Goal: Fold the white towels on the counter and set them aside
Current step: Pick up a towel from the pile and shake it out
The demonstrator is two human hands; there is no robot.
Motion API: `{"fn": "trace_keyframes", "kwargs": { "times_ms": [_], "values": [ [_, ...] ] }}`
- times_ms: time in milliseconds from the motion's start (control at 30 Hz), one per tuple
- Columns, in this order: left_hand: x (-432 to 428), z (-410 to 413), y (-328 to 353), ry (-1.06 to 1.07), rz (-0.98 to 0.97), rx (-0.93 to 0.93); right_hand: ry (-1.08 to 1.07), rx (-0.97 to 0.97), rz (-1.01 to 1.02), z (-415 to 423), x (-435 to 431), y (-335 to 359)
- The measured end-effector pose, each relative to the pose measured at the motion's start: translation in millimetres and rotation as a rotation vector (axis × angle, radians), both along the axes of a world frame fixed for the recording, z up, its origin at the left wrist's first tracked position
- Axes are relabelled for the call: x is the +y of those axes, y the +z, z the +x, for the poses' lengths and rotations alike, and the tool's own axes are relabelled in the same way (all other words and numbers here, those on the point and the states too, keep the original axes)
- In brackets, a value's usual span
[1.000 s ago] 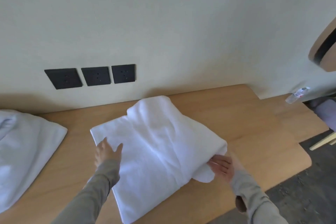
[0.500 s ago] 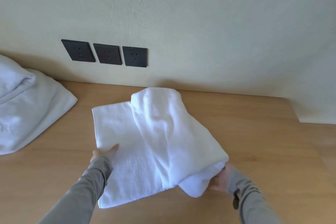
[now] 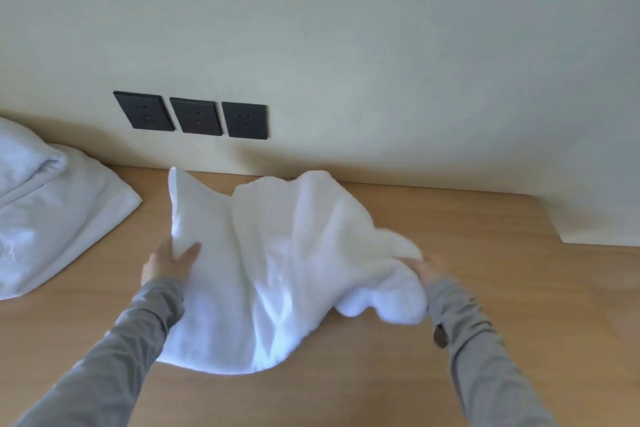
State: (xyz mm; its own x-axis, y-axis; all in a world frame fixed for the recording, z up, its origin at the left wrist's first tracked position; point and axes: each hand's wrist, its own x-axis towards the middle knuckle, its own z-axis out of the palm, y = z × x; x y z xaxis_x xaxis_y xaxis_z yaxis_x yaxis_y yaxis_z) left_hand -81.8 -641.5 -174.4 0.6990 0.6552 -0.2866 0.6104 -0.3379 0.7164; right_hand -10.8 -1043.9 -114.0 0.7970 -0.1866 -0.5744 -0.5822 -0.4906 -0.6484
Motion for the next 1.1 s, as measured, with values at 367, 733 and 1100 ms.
{"fn": "trace_keyframes", "kwargs": {
  "times_ms": [367, 733, 1100],
  "values": [
    [47, -30, -38, 0.033, 0.042, 0.124, 0.071, 0.118, -0.546, -106, -91, -73],
    [52, -52, -64, 0.009, -0.007, 0.324, -0.089, 0.175, -0.59, -115, -133, -105],
    [51, -58, -64, 0.009, -0.04, 0.285, 0.269, -0.156, -0.722, -70, 4, -84]
  ]
}}
